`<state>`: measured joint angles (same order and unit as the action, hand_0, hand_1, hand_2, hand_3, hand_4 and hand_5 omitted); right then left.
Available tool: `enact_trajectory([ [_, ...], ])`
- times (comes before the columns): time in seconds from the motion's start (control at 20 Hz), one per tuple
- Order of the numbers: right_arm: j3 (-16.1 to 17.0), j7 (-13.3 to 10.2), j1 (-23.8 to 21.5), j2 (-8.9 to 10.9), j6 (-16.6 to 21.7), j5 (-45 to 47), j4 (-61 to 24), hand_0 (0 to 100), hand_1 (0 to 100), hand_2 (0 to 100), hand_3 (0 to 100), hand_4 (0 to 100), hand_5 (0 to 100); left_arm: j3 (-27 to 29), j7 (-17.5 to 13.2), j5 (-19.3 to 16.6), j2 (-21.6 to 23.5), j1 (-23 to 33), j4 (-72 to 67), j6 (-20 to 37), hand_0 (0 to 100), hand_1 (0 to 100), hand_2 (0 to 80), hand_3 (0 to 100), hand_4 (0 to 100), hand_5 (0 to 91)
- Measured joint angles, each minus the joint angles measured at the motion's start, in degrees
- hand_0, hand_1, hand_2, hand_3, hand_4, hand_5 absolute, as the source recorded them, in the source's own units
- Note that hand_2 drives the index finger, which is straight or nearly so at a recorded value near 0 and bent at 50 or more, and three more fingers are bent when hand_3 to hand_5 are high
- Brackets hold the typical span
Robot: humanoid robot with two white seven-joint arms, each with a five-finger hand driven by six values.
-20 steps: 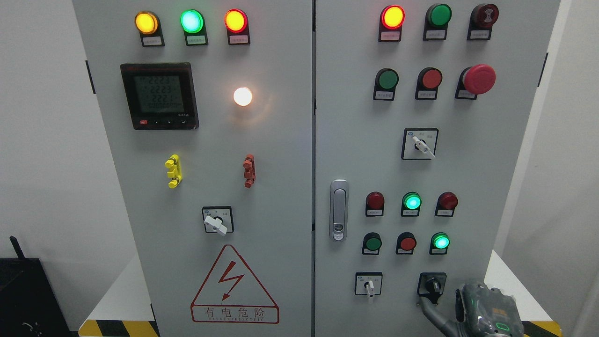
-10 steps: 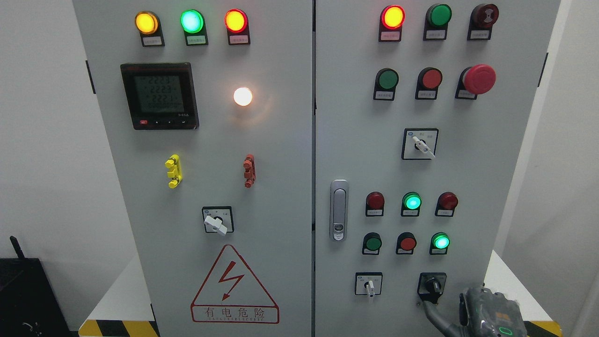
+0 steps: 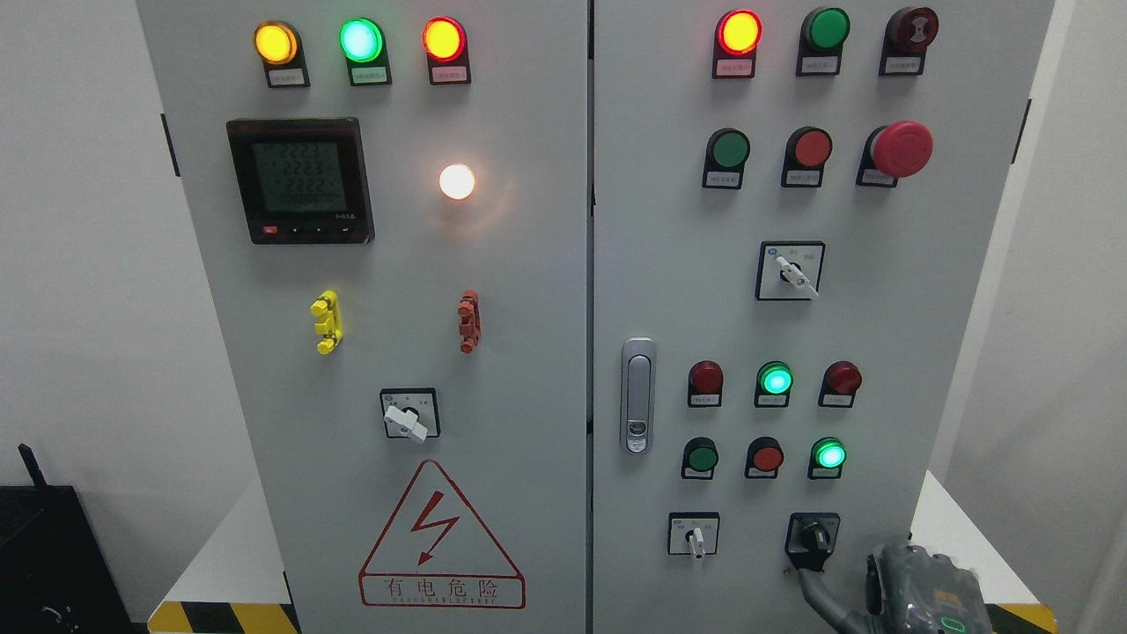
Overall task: Flip black knob to close circuit
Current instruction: 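Grip the black knob with the right hand and twist it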
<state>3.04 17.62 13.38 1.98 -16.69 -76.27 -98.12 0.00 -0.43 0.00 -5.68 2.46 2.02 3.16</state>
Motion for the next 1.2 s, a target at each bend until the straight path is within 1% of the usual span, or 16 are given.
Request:
enact_trajectory([
  [0.5, 0.18, -0.01, 0.50, -1.13, -0.07, 0.53, 0.30, 0, 5, 88, 100, 83, 88, 0.00, 0.00, 0.00, 0.00, 0.00, 0.00, 0.00, 0, 0, 0.1, 5, 2, 0.0],
  [0.75, 0.64, -0.12, 1.01, -0.65, -0.07, 1.63, 0.65, 0, 5, 88, 100, 83, 88, 0.00, 0.00, 0.00, 0.00, 0.00, 0.00, 0.00, 0, 0, 0.0, 5, 3, 0.0],
  [1.2, 1.91, 0.44, 1.73, 0.27, 0.03, 3.20, 1.30, 0, 4, 88, 100, 83, 88, 0.00, 0.00, 0.00, 0.00, 0.00, 0.00, 0.00, 0, 0, 0.0, 5, 3, 0.0],
])
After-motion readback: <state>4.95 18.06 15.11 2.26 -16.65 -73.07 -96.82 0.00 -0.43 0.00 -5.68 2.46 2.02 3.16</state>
